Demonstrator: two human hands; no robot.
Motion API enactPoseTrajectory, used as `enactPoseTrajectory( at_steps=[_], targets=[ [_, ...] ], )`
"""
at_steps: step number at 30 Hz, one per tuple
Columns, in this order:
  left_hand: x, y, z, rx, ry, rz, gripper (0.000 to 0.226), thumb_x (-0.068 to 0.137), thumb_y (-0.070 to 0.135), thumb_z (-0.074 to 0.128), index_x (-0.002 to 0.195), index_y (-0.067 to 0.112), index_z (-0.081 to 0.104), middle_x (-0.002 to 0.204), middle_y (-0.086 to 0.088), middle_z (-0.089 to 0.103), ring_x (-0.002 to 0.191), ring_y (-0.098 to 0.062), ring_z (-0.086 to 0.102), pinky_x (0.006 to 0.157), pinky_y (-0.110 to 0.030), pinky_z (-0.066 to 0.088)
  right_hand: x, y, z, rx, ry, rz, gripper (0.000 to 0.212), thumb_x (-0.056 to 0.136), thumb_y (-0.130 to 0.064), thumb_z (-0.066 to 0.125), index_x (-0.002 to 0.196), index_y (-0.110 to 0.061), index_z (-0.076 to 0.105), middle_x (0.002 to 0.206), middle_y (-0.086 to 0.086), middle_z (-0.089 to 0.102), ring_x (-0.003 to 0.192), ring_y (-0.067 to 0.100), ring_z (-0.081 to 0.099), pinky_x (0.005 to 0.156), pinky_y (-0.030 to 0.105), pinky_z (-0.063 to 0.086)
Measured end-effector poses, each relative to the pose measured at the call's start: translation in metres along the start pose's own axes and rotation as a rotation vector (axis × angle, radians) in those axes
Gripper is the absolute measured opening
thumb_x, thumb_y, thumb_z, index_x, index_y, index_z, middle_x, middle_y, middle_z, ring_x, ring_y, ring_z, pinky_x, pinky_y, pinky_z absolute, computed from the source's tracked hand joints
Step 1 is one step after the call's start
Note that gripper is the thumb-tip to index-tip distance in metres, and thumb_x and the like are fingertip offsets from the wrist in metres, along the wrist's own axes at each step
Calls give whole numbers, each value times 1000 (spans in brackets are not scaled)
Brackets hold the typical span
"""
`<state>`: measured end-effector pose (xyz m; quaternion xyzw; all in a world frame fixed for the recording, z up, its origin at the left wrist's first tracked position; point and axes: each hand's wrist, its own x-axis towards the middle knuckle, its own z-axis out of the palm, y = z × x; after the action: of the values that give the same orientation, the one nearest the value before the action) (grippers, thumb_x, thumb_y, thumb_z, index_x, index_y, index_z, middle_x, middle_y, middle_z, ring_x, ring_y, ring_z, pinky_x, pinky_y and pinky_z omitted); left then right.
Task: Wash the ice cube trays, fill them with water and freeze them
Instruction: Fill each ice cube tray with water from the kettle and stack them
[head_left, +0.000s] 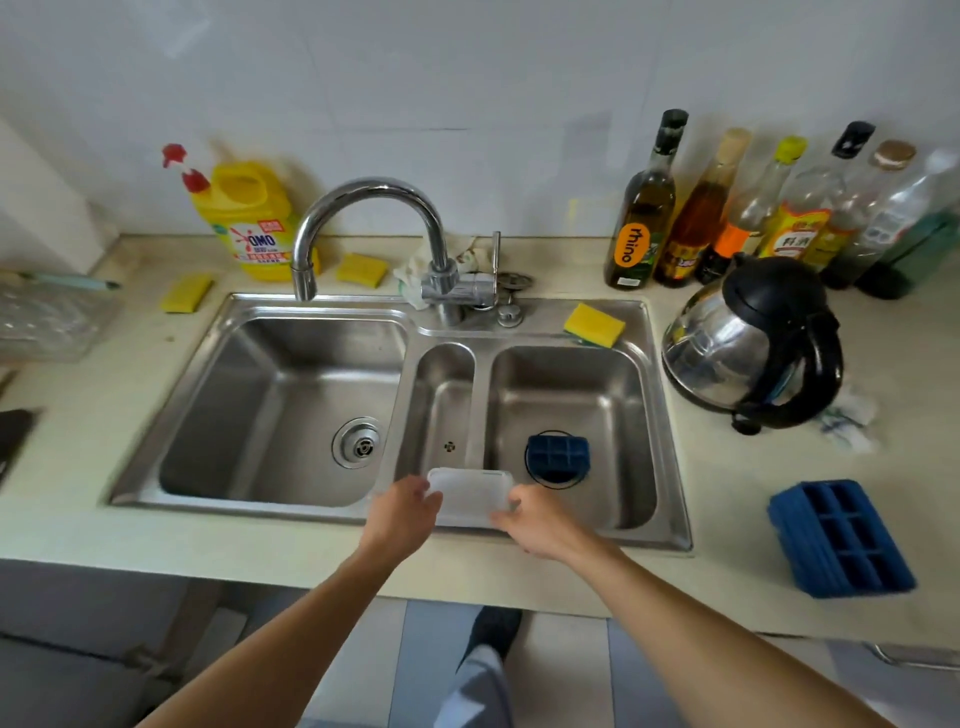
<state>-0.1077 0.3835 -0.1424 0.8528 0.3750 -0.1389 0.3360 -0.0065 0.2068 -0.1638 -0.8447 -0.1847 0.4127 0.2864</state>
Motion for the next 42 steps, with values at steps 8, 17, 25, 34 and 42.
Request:
enactPoseTrajectory(
  at_steps=[8, 17, 25, 34, 42],
  targets=[
    [4, 2, -7, -12, 141, 34, 6, 97, 20, 59, 98, 15, 62, 77, 0, 65, 63, -10, 56, 49, -18, 40, -3, -3, -7, 116, 54, 10, 26, 99, -30, 60, 102, -5, 66, 86, 4, 64, 64, 15, 53, 63, 31, 43],
    [48, 69, -1, -122, -57, 152, 6, 92, 12, 65, 87, 14, 68, 70, 1, 70, 69, -16, 70, 65, -30, 57, -3, 12, -63, 383, 324, 154, 14, 97, -22, 63, 93, -10, 68, 70, 2, 67, 49, 9, 56, 46, 21, 45],
    [121, 127, 52, -64, -332, 118, 20, 96, 3, 61, 79, 14, 67, 77, -10, 72, 71, -25, 75, 73, -42, 65, 42, 61, -87, 367, 450, 333, 10, 98, -17, 61, 99, -7, 63, 90, 13, 70, 70, 18, 65, 54, 25, 56],
    [183, 131, 104, 225, -440, 121, 24, 94, 8, 62, 112, -5, 69, 112, -22, 71, 105, -34, 69, 94, -41, 56, 121, 103, -61, 283, 408, 440, 7, 97, -17, 65, 101, -14, 61, 86, -1, 59, 72, 7, 55, 53, 21, 38],
    [208, 125, 126, 340, -452, 72, 29, 98, 15, 58, 120, -5, 62, 117, -23, 66, 105, -35, 66, 76, -32, 49, 150, 121, -49, 246, 410, 422, 14, 97, -16, 65, 91, -21, 54, 83, -7, 53, 72, 4, 50, 54, 18, 33]
  ],
)
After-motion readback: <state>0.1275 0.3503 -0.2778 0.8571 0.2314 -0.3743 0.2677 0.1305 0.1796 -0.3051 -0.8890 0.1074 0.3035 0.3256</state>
